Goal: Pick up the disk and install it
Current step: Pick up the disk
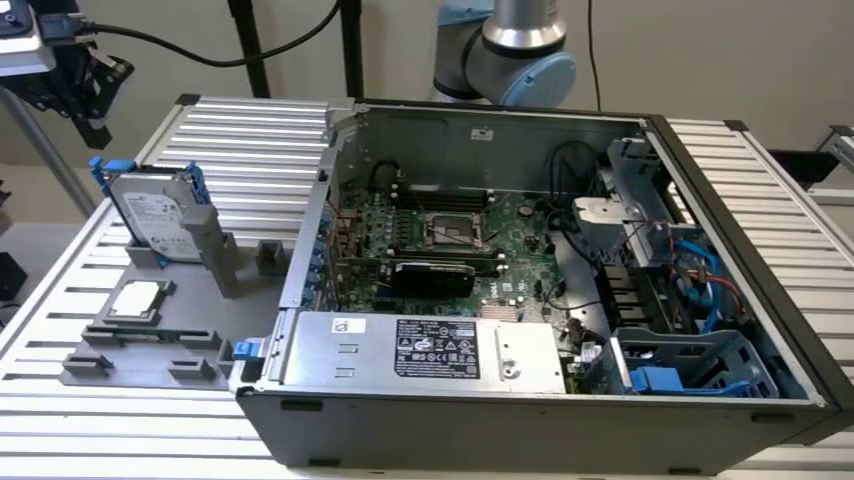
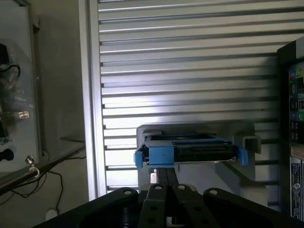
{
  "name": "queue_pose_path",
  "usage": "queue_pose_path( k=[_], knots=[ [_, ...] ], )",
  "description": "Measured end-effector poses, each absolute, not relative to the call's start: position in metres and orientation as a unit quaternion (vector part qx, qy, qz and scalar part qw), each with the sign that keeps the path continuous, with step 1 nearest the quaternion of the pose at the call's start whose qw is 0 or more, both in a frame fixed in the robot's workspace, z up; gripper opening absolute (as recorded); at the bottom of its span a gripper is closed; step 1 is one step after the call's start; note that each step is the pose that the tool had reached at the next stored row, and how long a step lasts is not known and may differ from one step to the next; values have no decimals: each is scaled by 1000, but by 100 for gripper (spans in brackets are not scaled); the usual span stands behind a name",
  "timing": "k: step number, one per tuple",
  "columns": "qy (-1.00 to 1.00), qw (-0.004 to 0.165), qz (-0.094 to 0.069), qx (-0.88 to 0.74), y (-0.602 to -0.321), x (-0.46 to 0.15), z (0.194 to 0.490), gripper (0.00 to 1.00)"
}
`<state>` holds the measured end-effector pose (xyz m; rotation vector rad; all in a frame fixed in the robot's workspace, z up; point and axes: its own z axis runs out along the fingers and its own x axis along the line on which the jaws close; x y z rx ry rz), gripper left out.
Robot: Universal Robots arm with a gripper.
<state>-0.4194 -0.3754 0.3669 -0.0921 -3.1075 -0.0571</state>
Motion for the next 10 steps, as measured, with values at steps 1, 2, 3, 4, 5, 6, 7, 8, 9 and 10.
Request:
queue_pose_path(
  k=[1, 2, 3, 4, 5, 6, 7, 8, 9, 10],
  knots=[
    [-999, 16, -18, -30, -375, -419, 367, 0],
    [-999, 16, -18, -30, -375, -419, 367, 0],
    [-999, 16, -18, -30, -375, -419, 367, 0],
    [-999, 16, -18, -30, -375, -419, 367, 0],
    [-999, 16, -18, -30, -375, -419, 367, 0],
    [-999, 16, -18, -30, -375, -419, 367, 0],
    [-999, 16, -18, -30, -375, -419, 367, 0],
    [-999, 16, -18, -30, -375, -419, 367, 0],
    [-999, 16, -18, -30, -375, -419, 367, 0],
    [-999, 16, -18, -30, -375, -419, 367, 0]
  ],
)
